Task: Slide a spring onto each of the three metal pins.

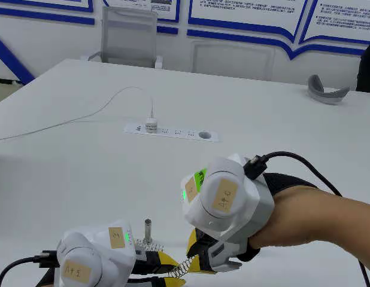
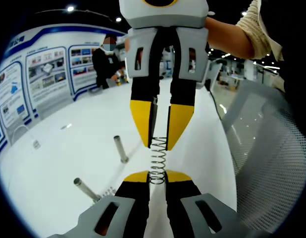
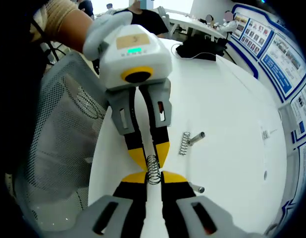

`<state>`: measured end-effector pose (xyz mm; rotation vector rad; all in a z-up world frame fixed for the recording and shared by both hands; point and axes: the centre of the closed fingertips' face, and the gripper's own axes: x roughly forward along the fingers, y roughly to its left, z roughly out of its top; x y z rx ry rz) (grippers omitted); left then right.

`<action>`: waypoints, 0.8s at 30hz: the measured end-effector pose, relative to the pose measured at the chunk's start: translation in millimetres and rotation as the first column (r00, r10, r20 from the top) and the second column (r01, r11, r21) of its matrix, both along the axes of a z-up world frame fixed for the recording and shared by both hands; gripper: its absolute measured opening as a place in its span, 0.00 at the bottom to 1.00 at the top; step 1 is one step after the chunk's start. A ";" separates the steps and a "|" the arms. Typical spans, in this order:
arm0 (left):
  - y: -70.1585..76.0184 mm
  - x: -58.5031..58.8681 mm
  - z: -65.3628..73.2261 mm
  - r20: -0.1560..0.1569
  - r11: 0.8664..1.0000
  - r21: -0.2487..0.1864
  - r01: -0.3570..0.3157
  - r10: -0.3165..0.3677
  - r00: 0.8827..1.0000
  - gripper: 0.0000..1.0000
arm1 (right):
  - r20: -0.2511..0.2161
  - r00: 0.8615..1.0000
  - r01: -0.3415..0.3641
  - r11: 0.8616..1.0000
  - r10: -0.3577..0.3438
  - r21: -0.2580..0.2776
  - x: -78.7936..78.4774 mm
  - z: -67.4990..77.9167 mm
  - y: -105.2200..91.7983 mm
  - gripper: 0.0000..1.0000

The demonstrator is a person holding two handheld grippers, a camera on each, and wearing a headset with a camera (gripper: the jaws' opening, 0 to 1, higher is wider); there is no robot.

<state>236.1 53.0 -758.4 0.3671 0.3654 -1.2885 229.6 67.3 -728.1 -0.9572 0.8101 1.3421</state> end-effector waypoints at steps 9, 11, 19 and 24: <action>-1.2 -2.1 0.7 0.002 1.000 0.000 0.007 -0.007 1.000 0.11 | 0.005 1.000 -0.013 1.000 0.012 0.016 -2.3 5.4 8.7 0.12; -1.5 -2.5 1.3 0.003 1.000 -0.002 0.008 -0.008 1.000 0.11 | 0.005 1.000 -0.016 1.000 0.016 0.022 -2.9 6.7 10.7 0.12; -2.5 -4.4 2.9 0.006 1.000 -0.007 0.011 -0.010 1.000 0.11 | 0.004 1.000 -0.015 0.999 0.015 0.033 -4.4 8.8 13.8 0.12; -3.4 -4.6 4.1 0.010 1.000 -0.018 0.011 -0.011 1.000 0.11 | -0.002 1.000 -0.010 0.999 0.010 0.032 -5.0 8.6 13.1 0.13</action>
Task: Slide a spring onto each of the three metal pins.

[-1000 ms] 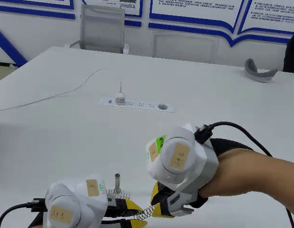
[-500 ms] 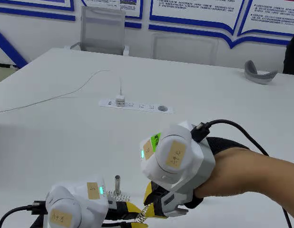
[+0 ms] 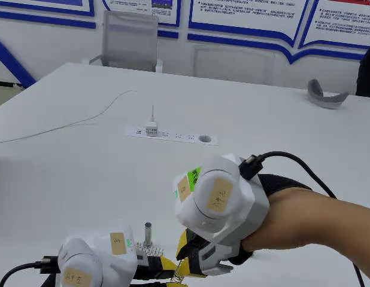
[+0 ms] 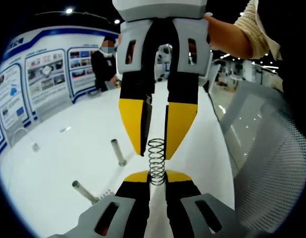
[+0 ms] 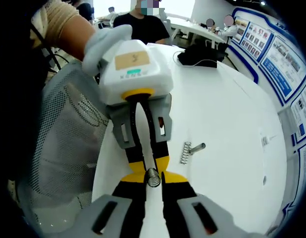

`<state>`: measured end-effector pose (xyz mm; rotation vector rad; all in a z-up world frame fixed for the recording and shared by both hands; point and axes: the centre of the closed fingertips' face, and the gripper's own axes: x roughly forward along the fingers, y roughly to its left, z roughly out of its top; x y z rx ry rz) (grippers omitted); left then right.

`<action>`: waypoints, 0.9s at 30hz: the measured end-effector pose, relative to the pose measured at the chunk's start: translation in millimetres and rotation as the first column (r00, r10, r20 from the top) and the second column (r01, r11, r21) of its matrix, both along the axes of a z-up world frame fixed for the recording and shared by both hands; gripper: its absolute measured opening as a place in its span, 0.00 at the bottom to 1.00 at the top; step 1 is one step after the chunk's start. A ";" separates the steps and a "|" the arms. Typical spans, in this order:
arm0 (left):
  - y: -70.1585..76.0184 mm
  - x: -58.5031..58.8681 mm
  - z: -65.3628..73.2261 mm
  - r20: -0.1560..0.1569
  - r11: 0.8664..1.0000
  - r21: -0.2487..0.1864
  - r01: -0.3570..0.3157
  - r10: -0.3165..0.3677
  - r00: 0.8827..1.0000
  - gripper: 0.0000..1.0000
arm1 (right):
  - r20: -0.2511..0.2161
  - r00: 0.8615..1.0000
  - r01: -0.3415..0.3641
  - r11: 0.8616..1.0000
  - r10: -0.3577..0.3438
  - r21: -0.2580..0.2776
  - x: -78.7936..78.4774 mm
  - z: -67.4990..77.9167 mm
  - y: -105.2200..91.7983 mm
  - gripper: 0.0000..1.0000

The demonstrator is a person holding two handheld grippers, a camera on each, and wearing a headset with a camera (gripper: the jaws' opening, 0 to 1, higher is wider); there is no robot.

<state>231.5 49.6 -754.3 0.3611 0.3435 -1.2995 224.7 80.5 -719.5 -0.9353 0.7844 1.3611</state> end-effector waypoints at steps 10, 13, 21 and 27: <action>0.1 0.7 0.9 0.006 1.000 -0.006 -0.002 0.002 1.000 0.11 | -0.019 1.000 0.013 1.000 -0.014 -0.011 0.1 -7.8 -3.8 0.15; -0.3 0.9 2.5 0.008 1.000 -0.012 -0.002 0.002 1.000 0.11 | -0.024 1.000 0.018 1.000 -0.018 -0.011 0.7 -10.5 -4.8 0.15; -3.7 1.5 6.4 0.012 1.000 -0.027 0.000 0.001 1.000 0.11 | -0.038 0.999 0.025 1.000 -0.025 -0.003 0.9 -13.0 -5.2 0.14; -5.1 2.1 8.9 0.012 0.999 -0.037 -0.003 0.003 1.000 0.11 | -0.042 0.999 0.030 1.000 -0.030 -0.001 1.6 -13.4 -6.1 0.14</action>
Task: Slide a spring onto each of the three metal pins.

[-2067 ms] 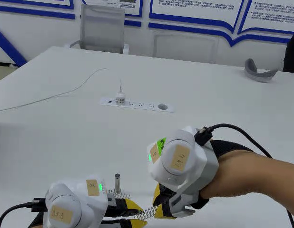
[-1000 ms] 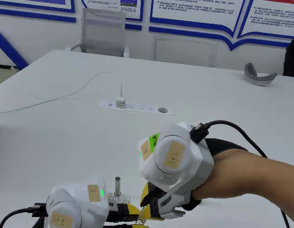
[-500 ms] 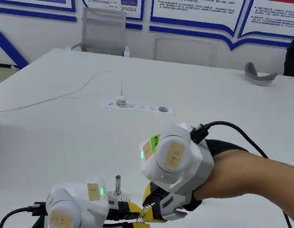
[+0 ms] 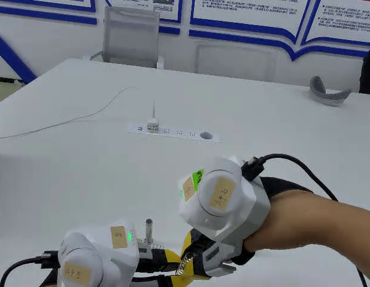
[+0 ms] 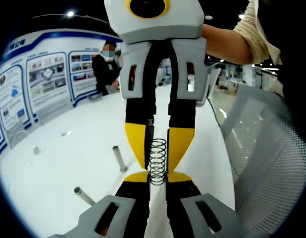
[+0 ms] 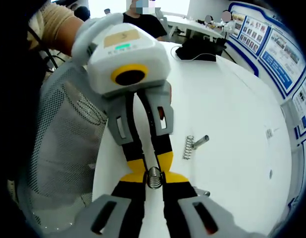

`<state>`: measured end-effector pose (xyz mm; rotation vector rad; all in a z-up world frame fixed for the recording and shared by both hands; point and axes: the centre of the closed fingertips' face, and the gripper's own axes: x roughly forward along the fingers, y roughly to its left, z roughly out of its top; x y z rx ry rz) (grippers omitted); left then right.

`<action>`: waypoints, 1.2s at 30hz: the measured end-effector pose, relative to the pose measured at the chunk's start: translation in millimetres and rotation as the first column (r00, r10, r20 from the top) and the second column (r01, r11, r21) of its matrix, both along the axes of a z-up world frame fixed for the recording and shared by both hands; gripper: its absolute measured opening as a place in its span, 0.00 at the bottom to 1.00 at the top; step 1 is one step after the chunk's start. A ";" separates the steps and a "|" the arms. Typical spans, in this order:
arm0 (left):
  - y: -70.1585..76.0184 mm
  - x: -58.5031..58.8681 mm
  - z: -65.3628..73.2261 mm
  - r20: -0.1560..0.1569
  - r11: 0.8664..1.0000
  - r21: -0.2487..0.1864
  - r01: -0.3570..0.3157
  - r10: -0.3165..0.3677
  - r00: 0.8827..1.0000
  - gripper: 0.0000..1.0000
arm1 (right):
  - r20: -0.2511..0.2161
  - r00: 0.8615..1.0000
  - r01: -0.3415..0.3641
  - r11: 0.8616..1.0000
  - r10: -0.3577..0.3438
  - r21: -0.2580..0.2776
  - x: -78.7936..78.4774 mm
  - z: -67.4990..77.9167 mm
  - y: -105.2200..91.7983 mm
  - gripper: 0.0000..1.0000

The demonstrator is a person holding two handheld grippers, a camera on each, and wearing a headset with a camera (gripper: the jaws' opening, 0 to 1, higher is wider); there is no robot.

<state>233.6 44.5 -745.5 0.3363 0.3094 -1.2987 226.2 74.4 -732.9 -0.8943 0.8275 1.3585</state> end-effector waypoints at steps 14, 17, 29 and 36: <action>0.1 2.0 2.5 0.011 1.000 -0.011 -0.008 0.008 1.000 0.11 | 0.009 1.000 0.000 1.000 0.000 0.000 1.4 1.9 0.5 0.13; 1.6 3.2 0.6 0.005 1.000 -0.003 -0.016 0.016 1.000 0.13 | 0.010 1.000 0.000 1.000 0.000 0.000 2.1 2.5 0.3 0.13; 11.9 4.5 -2.4 -0.028 0.999 -0.006 -0.048 0.047 0.998 0.20 | 0.018 1.000 0.016 1.000 -0.016 -0.006 6.8 4.6 -5.9 0.13; 21.9 6.2 -3.3 -0.044 0.997 -0.016 -0.079 0.078 0.996 0.25 | 0.028 0.999 0.033 0.999 -0.033 -0.012 11.0 7.0 -12.2 0.13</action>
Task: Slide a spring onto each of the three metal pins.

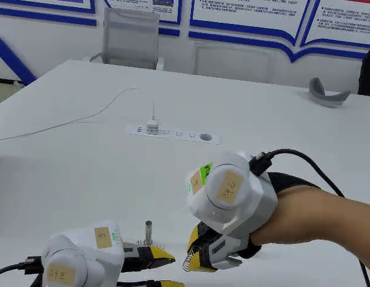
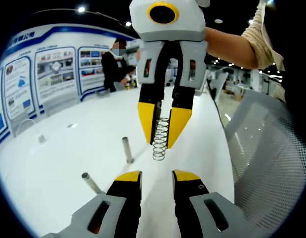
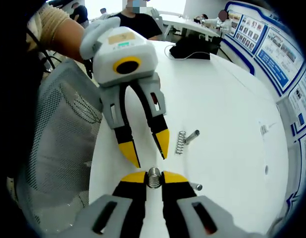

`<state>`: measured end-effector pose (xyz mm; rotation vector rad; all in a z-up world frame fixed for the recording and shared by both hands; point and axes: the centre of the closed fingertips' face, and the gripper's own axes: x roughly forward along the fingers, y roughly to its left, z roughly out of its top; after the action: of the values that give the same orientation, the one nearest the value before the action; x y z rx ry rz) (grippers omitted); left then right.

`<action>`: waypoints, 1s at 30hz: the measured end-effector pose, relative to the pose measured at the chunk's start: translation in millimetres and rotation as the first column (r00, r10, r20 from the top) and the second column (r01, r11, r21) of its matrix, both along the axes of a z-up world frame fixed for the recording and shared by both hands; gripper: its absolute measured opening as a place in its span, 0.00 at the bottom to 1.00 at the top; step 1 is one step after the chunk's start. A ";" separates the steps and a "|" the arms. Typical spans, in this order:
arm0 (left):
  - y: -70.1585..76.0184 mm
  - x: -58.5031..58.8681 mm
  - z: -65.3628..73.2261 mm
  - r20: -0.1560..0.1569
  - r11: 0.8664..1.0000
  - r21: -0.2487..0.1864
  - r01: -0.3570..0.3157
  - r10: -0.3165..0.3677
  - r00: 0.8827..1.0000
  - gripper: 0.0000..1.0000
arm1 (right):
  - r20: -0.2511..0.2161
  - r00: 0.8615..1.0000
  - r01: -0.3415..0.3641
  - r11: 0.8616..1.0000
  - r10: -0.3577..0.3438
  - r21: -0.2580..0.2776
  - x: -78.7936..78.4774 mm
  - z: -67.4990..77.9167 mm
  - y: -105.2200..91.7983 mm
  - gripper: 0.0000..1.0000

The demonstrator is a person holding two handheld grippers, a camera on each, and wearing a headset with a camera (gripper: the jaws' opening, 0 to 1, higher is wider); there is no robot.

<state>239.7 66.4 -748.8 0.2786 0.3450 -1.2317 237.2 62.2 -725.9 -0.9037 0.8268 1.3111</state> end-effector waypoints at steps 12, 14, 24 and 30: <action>16.7 3.6 -0.2 -0.014 0.998 -0.008 -0.054 0.054 0.998 0.32 | 0.010 1.000 0.024 1.000 -0.024 -0.002 5.4 4.4 -7.1 0.13; 19.7 4.4 -0.3 -0.017 0.998 -0.010 -0.065 0.064 0.998 0.34 | 0.011 1.000 0.027 1.000 -0.027 -0.003 6.3 4.8 -8.5 0.13; 33.9 10.0 -2.9 -0.029 0.994 -0.014 -0.111 0.111 0.993 0.37 | 0.015 0.999 0.047 0.999 -0.047 -0.007 13.7 6.6 -16.4 0.13; 40.1 14.5 -4.8 -0.038 0.991 -0.014 -0.132 0.132 0.991 0.39 | 0.017 0.998 0.061 0.998 -0.061 -0.005 18.4 9.1 -20.4 0.13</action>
<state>254.2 106.4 -753.6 0.2160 0.3793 -1.1100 255.6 41.9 -716.8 -0.8862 0.8389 1.2474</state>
